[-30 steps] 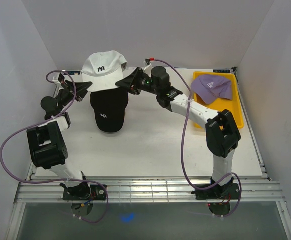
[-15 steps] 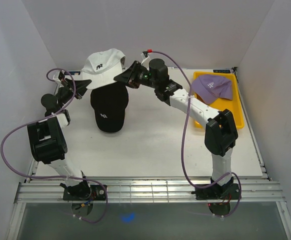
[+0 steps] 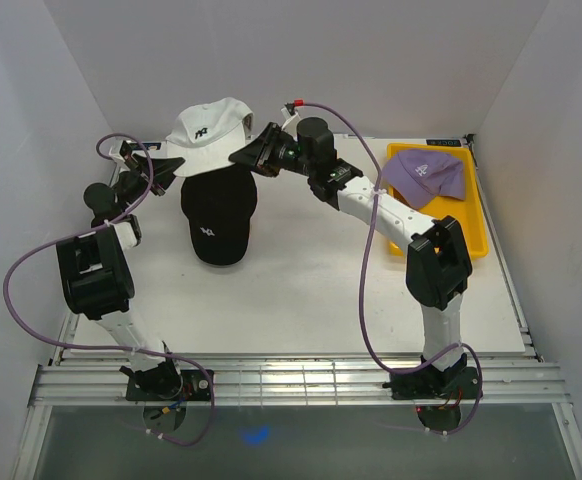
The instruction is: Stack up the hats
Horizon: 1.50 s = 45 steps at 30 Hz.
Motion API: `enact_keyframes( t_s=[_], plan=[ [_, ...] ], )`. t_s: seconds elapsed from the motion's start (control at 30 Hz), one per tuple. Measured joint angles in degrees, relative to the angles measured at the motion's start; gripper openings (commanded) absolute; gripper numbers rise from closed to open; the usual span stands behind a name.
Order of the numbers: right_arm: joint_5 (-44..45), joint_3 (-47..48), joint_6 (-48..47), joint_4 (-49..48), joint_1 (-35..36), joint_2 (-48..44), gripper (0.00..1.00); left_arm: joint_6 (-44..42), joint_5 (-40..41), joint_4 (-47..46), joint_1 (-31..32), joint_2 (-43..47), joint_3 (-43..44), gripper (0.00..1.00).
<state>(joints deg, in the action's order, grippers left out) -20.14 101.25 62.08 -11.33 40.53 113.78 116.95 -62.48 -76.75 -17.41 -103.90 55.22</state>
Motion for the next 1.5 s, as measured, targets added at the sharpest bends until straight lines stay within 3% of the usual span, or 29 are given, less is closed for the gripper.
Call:
enact_keyframes(
  t_s=[0.83,1.5],
  plan=[
    [0.57,-10.21,-3.02,-2.89,1.33,-5.99,0.25,-0.42,-1.27,0.09,-0.04,5.11,-8.24,0.0],
    [5.03,-17.77,-8.55,-3.96,5.35,-9.6,0.24,-0.79,-2.75,0.68,-2.97,10.43,-20.0,0.0]
  ],
)
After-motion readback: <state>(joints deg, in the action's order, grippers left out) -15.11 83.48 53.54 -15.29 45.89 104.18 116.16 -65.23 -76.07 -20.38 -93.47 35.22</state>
